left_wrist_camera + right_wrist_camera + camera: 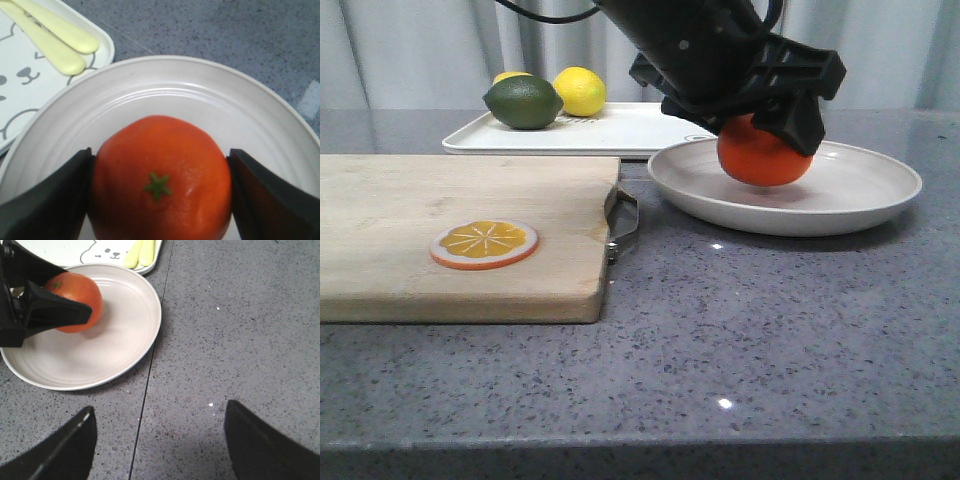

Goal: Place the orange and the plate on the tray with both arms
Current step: 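Lift the orange with the left gripper and lower it onto the white plate, then open the left gripper and raise it away from the orange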

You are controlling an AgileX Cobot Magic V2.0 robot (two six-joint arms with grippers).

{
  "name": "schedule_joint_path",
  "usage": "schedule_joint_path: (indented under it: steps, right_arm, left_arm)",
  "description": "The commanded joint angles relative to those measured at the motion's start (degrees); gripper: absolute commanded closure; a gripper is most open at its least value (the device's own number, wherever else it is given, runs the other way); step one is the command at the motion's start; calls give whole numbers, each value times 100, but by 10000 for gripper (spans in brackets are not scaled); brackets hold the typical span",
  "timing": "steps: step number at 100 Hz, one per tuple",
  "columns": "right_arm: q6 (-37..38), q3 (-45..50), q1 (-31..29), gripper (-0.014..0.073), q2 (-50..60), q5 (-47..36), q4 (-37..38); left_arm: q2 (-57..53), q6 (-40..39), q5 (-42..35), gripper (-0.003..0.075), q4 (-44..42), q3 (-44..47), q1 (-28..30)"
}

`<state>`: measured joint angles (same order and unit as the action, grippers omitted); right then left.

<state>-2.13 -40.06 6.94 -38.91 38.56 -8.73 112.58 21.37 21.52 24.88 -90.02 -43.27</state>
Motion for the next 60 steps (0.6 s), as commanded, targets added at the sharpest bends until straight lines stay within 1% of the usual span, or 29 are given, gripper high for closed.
schedule_joint_path:
  steps: [1,13,25,35,42,49,56,60]
  right_arm:
    - [-7,-204,-18,53,-19,-394,-13]
    - [-7,-204,-18,53,-19,-394,-13]
    - [-7,-204,-18,53,-19,-394,-13]
    - [-7,-204,-18,53,-19,-394,-13]
    - [-7,-204,-18,53,-19,-394,-13]
    - [-7,-204,-18,53,-19,-394,-13]
    - [-7,-204,-18,53,-19,-394,-13]
    - [-7,-204,-18,53,-19,-394,-13]
  left_arm:
    - [-301,19,-245,740,111,-215,-30]
    - [-301,19,-233,740,111,-215,-30]
    - [-264,19,-64,736,123,-215,-30]
    - [-205,19,42,694,123,-215,-30]
    - [-156,19,69,634,123,-215,-30]
    - [-129,19,86,555,123,-215,-30]
    - [-129,19,98,454,123,-215,-30]
    - [-129,19,98,379,123,-215,-30]
